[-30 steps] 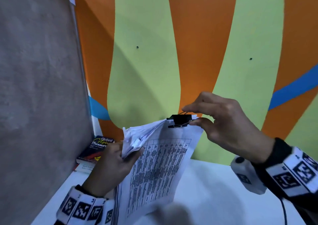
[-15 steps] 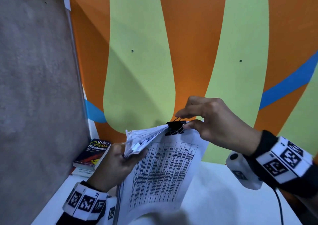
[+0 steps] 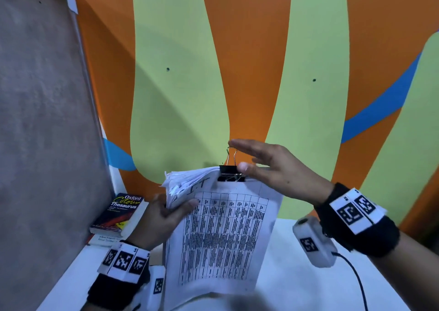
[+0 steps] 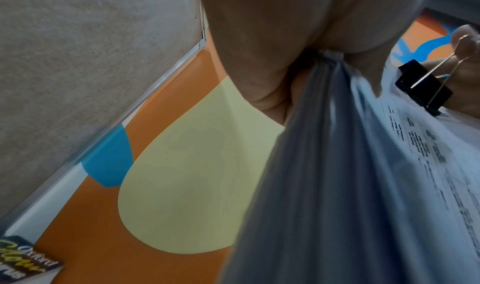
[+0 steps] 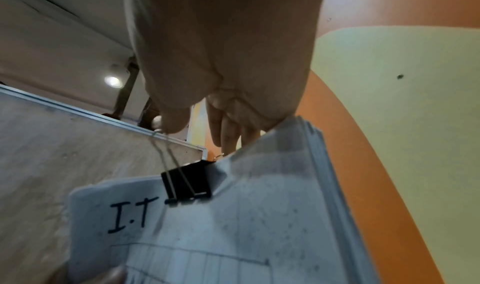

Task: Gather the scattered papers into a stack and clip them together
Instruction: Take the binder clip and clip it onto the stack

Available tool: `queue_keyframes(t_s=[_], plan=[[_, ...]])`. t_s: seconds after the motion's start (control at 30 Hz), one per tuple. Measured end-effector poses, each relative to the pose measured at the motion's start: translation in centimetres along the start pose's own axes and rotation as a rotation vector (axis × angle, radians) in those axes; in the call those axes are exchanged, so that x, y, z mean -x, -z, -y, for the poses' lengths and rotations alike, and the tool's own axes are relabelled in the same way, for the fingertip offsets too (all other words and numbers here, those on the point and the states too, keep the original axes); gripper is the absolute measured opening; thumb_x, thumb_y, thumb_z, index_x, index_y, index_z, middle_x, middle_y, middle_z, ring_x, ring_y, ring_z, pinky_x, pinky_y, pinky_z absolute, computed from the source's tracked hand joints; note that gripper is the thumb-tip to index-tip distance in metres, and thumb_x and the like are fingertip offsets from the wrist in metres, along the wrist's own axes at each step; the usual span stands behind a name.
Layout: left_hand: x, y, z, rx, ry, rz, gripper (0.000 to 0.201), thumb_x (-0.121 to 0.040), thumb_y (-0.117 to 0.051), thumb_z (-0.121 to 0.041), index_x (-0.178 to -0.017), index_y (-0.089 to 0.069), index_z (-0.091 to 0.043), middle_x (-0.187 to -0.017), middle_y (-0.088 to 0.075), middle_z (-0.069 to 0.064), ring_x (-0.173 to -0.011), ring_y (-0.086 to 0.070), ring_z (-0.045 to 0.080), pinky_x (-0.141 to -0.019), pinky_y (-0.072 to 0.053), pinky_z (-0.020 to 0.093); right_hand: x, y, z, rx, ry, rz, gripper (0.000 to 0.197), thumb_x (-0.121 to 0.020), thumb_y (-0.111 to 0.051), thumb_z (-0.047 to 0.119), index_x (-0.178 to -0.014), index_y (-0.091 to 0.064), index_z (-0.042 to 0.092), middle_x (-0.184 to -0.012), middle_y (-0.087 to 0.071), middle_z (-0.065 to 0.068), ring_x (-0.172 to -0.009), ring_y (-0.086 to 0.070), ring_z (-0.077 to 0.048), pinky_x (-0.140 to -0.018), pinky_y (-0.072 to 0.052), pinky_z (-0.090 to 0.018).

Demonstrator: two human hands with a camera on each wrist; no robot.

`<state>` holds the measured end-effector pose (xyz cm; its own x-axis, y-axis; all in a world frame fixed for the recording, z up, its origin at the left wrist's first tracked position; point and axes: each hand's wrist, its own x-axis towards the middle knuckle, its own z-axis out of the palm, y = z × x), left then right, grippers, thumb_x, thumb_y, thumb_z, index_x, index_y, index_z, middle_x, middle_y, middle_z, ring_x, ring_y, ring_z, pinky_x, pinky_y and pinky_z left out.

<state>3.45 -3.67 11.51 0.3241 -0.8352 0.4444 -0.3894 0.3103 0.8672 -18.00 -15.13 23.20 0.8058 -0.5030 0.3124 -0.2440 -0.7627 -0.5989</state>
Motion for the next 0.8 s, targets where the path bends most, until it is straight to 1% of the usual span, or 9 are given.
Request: queue_keyframes(t_s=[0.13,0.23,0.3,0.4,0.53,0.6,0.67,0.73,0.8], plan=[[0.2,-0.5,0.5,0.037,0.040,-0.015,0.023,-0.072,-0.073,-0.046,-0.086,-0.072,-0.027,-0.083,-0.075,-0.007,-0.081,-0.070,0.006,-0.069,-0.055,0.021,0.5,0.0,0.1,0.244,-0.052,0.137,0.102,-0.066,-0.068,0.065,-0.150,-0.018,0.033,-0.151,-0.039,0.004,-0.136,-0.040,-0.010,-0.111,-0.034,-0.027],[0.1,-1.0,1.2,0.044,0.103,-0.059,0.037,-0.066,-0.074,-0.053,-0.084,-0.068,-0.021,-0.079,-0.072,0.006,-0.079,-0.070,0.011,-0.069,-0.056,0.035,0.7,-0.7,-0.3,0.445,-0.049,0.208,0.114,-0.064,-0.073,0.065,-0.151,-0.008,0.032,-0.157,-0.026,0.004,-0.143,-0.023,-0.008,-0.109,-0.026,-0.023],[-0.1,-1.3,1.7,0.035,0.098,-0.003,0.061,-0.058,-0.075,-0.065,-0.091,-0.069,-0.014,-0.088,-0.068,0.020,-0.083,-0.070,0.023,-0.074,-0.057,0.046,0.6,-1.3,-0.9,0.556,-0.026,0.194,0.115,-0.062,-0.074,0.065,-0.151,-0.011,0.030,-0.150,-0.041,0.002,-0.136,-0.038,-0.013,-0.098,-0.034,-0.022],[-0.2,-1.7,1.6,0.092,0.096,0.048,0.085,-0.046,-0.074,-0.074,-0.098,-0.067,-0.007,-0.092,-0.069,0.014,-0.087,-0.070,0.014,-0.071,-0.057,0.025,0.3,-1.9,-1.7,0.668,-0.015,0.133,0.104,-0.063,-0.074,0.062,-0.147,-0.023,0.029,-0.112,-0.071,-0.001,-0.104,-0.063,-0.022,-0.072,-0.042,-0.027],[-0.1,-2.4,-0.8,0.254,0.082,0.076,0.031,-0.052,-0.077,-0.046,-0.080,-0.074,-0.031,-0.080,-0.075,-0.012,-0.080,-0.069,0.001,-0.065,-0.051,0.011,0.4,-1.8,-1.4,0.532,-0.059,0.100,0.077,-0.068,-0.079,0.048,-0.134,-0.046,0.028,-0.108,-0.072,0.006,-0.095,-0.066,-0.018,-0.079,-0.053,-0.036],[-0.2,-2.5,-1.0,0.217,0.012,0.110,0.023,-0.063,-0.071,-0.031,-0.078,-0.071,-0.048,-0.080,-0.074,-0.015,-0.078,-0.068,0.000,-0.067,-0.052,0.012,0.7,-1.3,-1.4,0.557,-0.083,0.108,0.067,-0.070,-0.079,0.044,-0.129,-0.050,0.030,-0.102,-0.071,0.008,-0.090,-0.065,-0.017,-0.072,-0.052,-0.034],[-0.2,-2.1,-0.9,0.203,-0.009,0.084,0.018,-0.067,-0.074,-0.039,-0.082,-0.071,-0.049,-0.082,-0.075,-0.014,-0.079,-0.069,0.002,-0.068,-0.053,0.014,1.0,-0.1,-2.3,0.643,-0.171,0.113,0.051,-0.069,-0.080,0.037,-0.113,-0.057,0.030,-0.083,-0.066,0.007,-0.077,-0.060,-0.018,-0.057,-0.043,-0.030],[-0.2,-1.4,0.2,0.205,-0.005,0.019,0.036,-0.056,-0.078,-0.058,-0.087,-0.072,-0.040,-0.083,-0.076,-0.008,-0.080,-0.071,0.008,-0.068,-0.055,0.018,1.9,0.9,-4.7,0.422,-0.267,-0.021,0.026,-0.065,-0.084,0.026,-0.081,-0.064,0.021,-0.064,-0.060,0.006,-0.061,-0.055,-0.014,-0.049,-0.037,-0.029],[-0.4,-1.3,1.3,0.156,0.024,-0.049,0.047,-0.056,-0.074,-0.058,-0.087,-0.073,-0.023,-0.081,-0.076,0.003,-0.080,-0.072,0.017,-0.071,-0.058,0.029,3.3,0.1,-6.7,-0.108,-0.282,-0.241,0.018,-0.068,-0.083,0.009,-0.071,-0.066,0.011,-0.062,-0.066,0.000,-0.058,-0.058,-0.010,-0.055,-0.046,-0.028]])
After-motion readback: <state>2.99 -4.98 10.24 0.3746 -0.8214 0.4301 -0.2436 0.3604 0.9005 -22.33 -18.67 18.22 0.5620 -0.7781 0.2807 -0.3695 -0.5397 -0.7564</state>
